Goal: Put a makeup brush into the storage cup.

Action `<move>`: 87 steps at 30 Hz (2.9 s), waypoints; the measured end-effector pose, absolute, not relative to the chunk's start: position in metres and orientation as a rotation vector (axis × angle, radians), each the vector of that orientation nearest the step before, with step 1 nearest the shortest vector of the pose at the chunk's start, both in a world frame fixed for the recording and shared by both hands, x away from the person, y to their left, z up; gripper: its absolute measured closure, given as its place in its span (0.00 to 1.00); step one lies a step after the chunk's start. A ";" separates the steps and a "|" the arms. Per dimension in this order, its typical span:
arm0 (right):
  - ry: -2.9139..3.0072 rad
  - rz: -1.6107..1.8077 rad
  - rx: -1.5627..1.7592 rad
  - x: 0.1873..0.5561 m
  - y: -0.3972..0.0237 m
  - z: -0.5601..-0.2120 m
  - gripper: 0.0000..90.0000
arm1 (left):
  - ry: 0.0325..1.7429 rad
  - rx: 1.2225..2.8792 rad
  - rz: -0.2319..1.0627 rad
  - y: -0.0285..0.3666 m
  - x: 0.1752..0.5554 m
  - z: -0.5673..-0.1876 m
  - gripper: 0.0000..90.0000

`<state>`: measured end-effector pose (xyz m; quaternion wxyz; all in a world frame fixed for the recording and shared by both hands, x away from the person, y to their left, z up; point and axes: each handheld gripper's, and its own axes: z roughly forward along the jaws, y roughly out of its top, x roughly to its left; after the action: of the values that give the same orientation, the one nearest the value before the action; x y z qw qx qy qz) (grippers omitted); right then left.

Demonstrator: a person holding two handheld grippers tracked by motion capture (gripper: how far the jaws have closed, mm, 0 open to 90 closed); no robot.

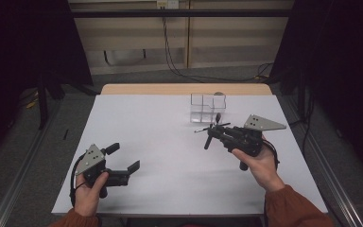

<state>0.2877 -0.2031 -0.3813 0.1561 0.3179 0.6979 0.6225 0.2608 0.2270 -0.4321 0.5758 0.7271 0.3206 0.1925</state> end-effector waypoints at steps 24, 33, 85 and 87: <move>1.921 1.701 0.949 0.331 -0.219 -0.354 0.87 | 0.727 1.672 0.489 0.228 0.258 -0.437 0.02; 1.912 1.638 0.986 0.354 -0.222 -0.355 0.87 | 0.738 1.668 0.492 0.229 0.257 -0.438 0.02; 1.856 1.378 1.142 0.447 -0.231 -0.390 0.87 | 0.724 1.713 0.508 0.230 0.256 -0.439 0.02; 1.860 1.380 1.142 0.447 -0.231 -0.391 0.87 | 0.724 1.712 0.508 0.230 0.256 -0.439 0.02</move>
<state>0.4468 -0.2306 -0.3910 0.2759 0.4252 0.6922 0.5138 0.2558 0.2303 -0.4386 0.5708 0.7295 0.3085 0.2167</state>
